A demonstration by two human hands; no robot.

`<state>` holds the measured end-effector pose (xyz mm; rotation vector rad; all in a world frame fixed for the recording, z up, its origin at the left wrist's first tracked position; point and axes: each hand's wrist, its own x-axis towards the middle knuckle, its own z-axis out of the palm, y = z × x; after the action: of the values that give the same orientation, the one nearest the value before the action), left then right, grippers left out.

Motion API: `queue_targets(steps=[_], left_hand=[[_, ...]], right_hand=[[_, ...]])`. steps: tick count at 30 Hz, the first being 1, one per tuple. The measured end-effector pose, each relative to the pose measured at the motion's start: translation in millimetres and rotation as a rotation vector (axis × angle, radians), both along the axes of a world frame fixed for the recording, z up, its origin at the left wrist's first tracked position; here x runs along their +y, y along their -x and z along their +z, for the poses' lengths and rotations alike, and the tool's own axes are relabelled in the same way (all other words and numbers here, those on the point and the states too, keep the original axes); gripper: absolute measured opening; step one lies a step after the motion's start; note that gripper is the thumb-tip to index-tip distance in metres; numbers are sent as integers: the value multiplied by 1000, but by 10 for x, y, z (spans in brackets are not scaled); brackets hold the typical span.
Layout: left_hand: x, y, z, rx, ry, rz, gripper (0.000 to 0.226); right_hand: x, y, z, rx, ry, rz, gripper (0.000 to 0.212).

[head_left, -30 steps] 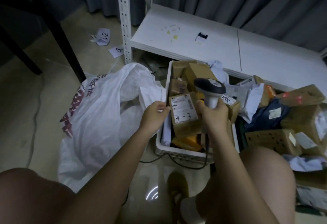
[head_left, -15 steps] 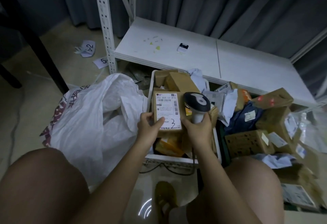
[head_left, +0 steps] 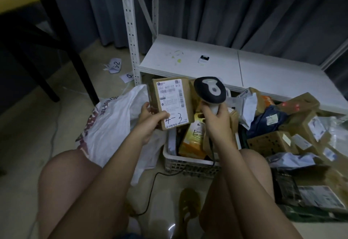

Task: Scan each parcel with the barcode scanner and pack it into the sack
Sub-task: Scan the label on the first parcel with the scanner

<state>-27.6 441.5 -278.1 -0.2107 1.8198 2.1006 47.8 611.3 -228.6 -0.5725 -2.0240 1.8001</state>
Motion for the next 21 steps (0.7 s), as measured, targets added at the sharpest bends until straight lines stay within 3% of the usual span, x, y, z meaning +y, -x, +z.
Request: queue_targets(steps=[4,8,12,21], left_hand=[[-283,-40,118,78,105,-36,72],[-439,-69,150,106,131,-30,69],[-526,-68,165,126,146,-54,66],[-553,-71,114,139,156,-71,79]], right_hand=[[-147,-17,130,-57,77,128,35],[-332,-102,158,-147,53,248,15],[-502,-246,160,-159,55,345,11],[-668,-345,153,-154,66,322,18]])
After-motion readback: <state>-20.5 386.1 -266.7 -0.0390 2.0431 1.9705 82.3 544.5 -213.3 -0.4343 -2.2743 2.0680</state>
